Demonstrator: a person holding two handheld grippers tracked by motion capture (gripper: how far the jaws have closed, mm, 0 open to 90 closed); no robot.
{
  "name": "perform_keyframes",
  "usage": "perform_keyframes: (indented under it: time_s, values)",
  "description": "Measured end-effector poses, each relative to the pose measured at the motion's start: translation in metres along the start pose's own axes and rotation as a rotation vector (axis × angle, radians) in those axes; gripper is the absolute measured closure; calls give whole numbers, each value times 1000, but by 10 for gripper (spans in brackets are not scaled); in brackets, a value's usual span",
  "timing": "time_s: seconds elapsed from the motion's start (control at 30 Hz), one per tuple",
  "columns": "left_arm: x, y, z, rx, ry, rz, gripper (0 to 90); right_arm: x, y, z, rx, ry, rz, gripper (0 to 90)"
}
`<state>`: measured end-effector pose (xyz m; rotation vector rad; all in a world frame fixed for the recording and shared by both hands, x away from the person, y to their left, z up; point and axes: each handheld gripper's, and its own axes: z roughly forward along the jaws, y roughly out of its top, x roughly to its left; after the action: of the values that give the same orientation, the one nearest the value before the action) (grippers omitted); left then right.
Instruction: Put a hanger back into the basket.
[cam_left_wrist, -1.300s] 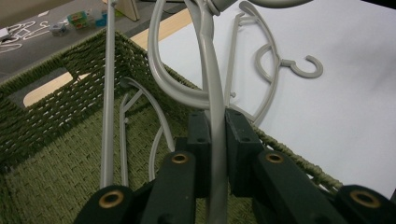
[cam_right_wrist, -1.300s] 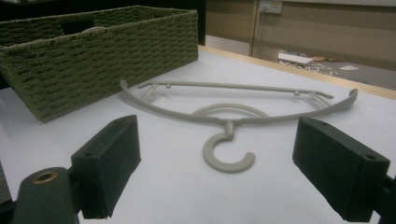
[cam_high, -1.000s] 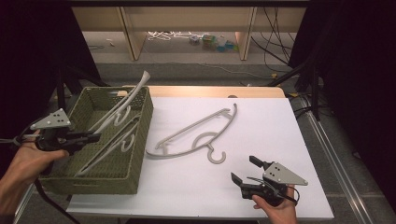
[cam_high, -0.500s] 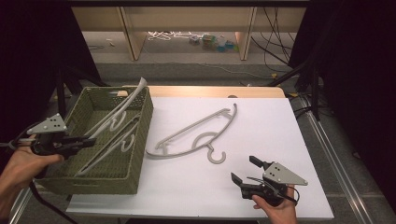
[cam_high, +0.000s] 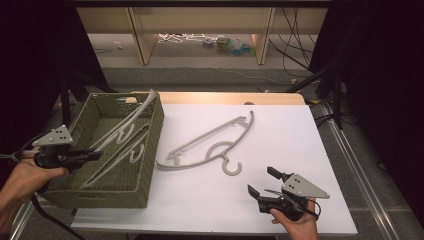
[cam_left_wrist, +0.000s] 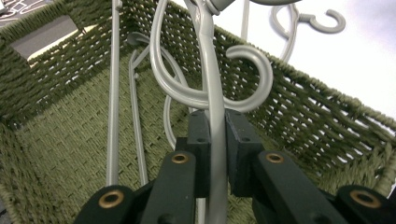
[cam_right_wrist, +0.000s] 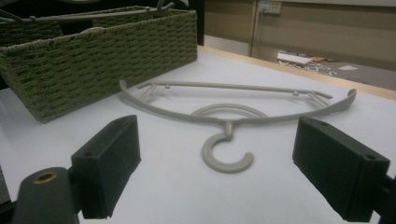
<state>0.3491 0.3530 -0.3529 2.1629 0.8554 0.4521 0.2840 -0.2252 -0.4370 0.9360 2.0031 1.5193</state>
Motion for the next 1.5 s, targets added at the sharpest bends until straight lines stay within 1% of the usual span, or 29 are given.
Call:
perform_keyframes:
  time_s: [0.07,0.13,0.17,0.2,0.23,0.27,0.3,0.33,0.37,0.43,0.5,0.6,0.67,0.7,0.87,0.93,0.97,1.03,1.07,1.1,1.13,1.17,1.2,1.23,1.33,1.4,1.43,1.47,1.5]
  values:
    - [3,-2,-2,24,-12,42,816,0,1,-1,19,-10,-6,159]
    - [4,-4,-3,28,-9,44,815,0,0,-1,11,-10,-5,159]
    - [3,-6,-2,26,-9,26,816,0,0,-1,11,-9,-6,159]
    - [4,-6,-1,28,-15,34,815,0,0,-1,10,-10,-8,159]
    - [3,-8,2,7,-10,39,816,0,0,-1,10,-10,-6,159]
    - [3,-7,0,50,-23,33,816,0,0,0,12,-10,-5,159]
    - [4,-8,1,39,-13,46,815,0,0,0,13,-10,-4,159]
    - [4,-10,3,9,-9,26,816,0,0,0,12,-10,-4,159]
    - [4,-10,4,12,-7,21,815,0,0,0,11,-10,-5,159]
    - [7,-9,6,57,-10,33,815,0,0,0,11,-9,-5,159]
    - [4,-10,12,40,-4,-16,815,0,0,0,5,-6,-6,159]
    - [7,-11,17,51,-8,-4,815,-1,0,-2,27,-11,-5,159]
    - [11,-11,19,93,-12,23,815,0,0,1,5,-6,-4,159]
    - [12,-11,22,98,-6,4,815,1,0,1,8,-6,-5,159]
    - [12,-13,34,128,-9,-14,814,-1,0,0,10,-9,-4,159]
    - [13,-14,39,149,-20,-12,814,-1,1,-1,26,-9,-4,159]
    - [14,-13,39,190,-38,-5,814,0,1,-1,26,-8,-5,159]
    - [14,-14,44,199,-33,-11,814,0,1,-1,23,-7,-6,159]
    - [14,-13,45,212,-35,-1,813,-1,1,-2,24,-9,-6,159]
    - [14,-13,46,210,-44,1,813,0,0,1,-8,3,6,159]
    - [14,-13,46,219,-44,13,812,0,0,1,-5,2,7,159]
    - [12,-14,48,220,-38,-4,812,0,0,1,-5,2,7,159]
    - [14,-13,48,237,-57,16,811,0,0,1,-6,2,7,159]
    - [14,-12,48,261,-51,37,810,0,0,1,-8,3,5,159]
    - [11,-13,53,267,-39,7,807,0,0,1,-8,4,5,159]
    - [13,-11,53,302,-73,18,788,0,0,0,-2,3,7,159]
    - [13,-11,54,294,-72,-1,744,0,0,1,-5,3,6,159]
    - [12,-12,54,275,-57,-39,708,-1,0,0,2,4,3,159]
    - [13,-11,52,266,-73,-39,695,-1,0,0,2,4,3,159]
